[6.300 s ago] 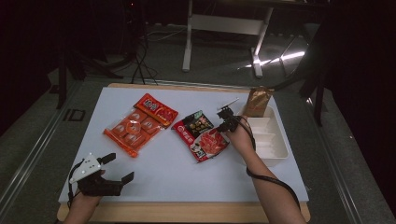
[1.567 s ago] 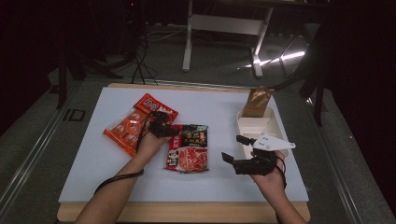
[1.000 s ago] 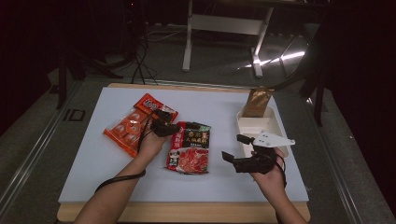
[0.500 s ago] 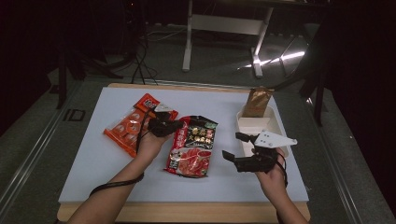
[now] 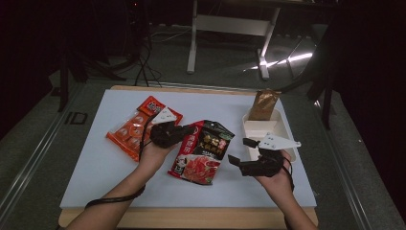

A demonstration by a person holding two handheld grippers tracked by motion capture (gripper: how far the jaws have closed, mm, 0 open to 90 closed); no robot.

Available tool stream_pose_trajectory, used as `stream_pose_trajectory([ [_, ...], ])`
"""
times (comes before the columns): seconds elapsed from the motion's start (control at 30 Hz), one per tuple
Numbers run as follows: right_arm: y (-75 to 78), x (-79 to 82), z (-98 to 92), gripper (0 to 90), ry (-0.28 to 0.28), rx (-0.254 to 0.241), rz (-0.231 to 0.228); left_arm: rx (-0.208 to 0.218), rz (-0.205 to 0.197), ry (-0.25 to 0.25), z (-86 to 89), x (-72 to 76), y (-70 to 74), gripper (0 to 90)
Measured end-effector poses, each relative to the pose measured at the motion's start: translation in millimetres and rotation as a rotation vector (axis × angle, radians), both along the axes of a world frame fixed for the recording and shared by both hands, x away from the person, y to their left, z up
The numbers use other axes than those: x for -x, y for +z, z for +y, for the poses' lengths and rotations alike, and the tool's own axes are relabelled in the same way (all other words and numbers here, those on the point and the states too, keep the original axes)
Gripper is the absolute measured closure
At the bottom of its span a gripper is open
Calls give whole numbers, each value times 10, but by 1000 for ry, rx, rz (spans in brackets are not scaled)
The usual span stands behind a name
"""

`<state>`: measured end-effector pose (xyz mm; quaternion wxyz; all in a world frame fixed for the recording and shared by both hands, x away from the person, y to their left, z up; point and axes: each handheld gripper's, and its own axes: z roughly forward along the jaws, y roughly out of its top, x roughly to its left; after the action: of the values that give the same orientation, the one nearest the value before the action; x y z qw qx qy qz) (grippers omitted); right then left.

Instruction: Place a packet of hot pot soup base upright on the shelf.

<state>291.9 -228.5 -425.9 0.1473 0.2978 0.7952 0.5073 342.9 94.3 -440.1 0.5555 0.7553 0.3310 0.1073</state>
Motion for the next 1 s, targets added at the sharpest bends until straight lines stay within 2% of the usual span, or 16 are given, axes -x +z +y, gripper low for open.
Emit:
stream_pose_trajectory([
  [0.03,0,0,0,179,0,0,0,0,0,0,0,0,0,878],
  [0.07,6,-19,-3,182,-6,-7,-9,6,-23,-25,-13,49,48,878],
  [0.1,11,-33,-7,220,-4,-11,-11,6,-23,-25,-13,49,48,878],
  [0.17,16,-48,-8,227,-5,-19,-10,32,-48,-51,-12,80,87,878],
  [0.23,24,-82,-1,247,-2,-30,-7,103,-54,-81,14,91,140,878],
  [0.3,37,-108,1,288,0,-45,0,146,-57,-91,24,91,182,878],
  [0.33,37,-108,1,288,0,-45,0,146,-57,-91,24,91,182,878],
  [0.37,67,-116,5,344,1,-55,-2,198,-67,-112,24,94,203,878],
  [0.4,67,-116,5,344,1,-55,-2,198,-67,-112,24,94,203,878],
  [0.47,137,-96,16,442,20,-75,-23,250,-81,-127,3,102,229,877],
  [0.6,249,-61,36,600,34,-91,-47,272,-86,-132,-47,97,252,877],
  [0.67,275,-60,37,614,33,-96,-47,280,-82,-137,-60,94,250,877],
  [0.7,321,-61,35,688,22,-98,-53,280,-83,-137,-73,94,246,876],
  [0.87,365,-80,22,744,28,-86,-34,280,-99,-137,-95,100,213,872],
  [0.9,393,-99,2,755,28,-95,-13,287,-87,-151,-91,89,209,867],
  [1.0,421,-111,-20,764,30,-112,-4,281,-87,-159,-95,93,209,853],
])
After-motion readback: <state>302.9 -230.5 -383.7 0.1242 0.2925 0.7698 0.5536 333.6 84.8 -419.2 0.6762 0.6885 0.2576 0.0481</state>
